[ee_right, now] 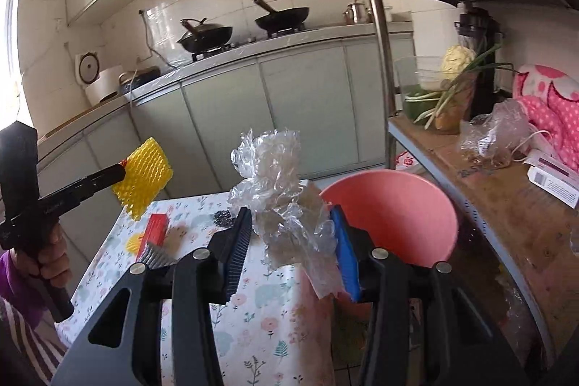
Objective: Collect trash
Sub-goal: 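Carry the yellow foam net and clear wrap over the pink bucket with both grippers, then open both grippers to drop the foam net and wrap into the bucket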
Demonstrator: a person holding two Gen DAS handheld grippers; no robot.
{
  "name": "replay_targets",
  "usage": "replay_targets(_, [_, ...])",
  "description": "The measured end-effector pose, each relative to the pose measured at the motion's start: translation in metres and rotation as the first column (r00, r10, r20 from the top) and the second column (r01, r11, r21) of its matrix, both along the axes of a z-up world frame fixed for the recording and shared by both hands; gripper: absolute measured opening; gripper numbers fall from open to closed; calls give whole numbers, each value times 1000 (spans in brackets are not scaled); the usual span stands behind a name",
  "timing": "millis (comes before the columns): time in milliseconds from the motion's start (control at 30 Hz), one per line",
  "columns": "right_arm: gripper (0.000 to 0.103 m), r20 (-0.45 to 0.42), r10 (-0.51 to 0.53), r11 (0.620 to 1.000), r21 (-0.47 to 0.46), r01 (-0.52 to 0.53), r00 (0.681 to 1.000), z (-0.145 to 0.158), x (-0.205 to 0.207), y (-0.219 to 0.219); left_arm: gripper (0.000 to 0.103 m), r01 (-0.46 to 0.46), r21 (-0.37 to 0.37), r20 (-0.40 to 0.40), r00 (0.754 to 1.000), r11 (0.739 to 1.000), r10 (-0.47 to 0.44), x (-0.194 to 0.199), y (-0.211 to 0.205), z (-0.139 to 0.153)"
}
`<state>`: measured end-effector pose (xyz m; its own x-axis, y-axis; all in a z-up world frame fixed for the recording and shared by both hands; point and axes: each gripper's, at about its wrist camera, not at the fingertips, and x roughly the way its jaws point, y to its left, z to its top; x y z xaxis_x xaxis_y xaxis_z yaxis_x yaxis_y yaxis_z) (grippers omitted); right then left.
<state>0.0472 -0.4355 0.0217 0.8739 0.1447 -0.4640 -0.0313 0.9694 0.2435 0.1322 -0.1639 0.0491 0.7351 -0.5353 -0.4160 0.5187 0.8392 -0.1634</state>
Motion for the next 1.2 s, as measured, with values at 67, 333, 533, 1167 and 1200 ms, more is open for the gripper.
replay_targets(67, [45, -1, -46, 999, 6, 46, 999, -5, 4, -12, 8, 29, -5, 1, 1000, 1000, -29, 10, -19, 1])
replay_targets(333, [45, -54, -185, 980, 63, 188, 981, -35, 32, -43, 9, 165, 33, -46, 986, 986, -163, 48, -105, -19])
replay_targets(533, [45, -133, -253, 962, 71, 264, 958, -67, 63, -56, 9, 206, 80, -122, 973, 975, -196, 74, -162, -54])
replay_targets(1167, [57, -249, -292, 944, 76, 320, 923, -109, 85, -66, 26, 211, 101, -291, 941, 972, -174, 110, -192, -108])
replay_targets(1200, [57, -245, -292, 945, 74, 318, 925, -108, 84, -66, 26, 211, 97, -291, 941, 973, -175, 110, -191, -106])
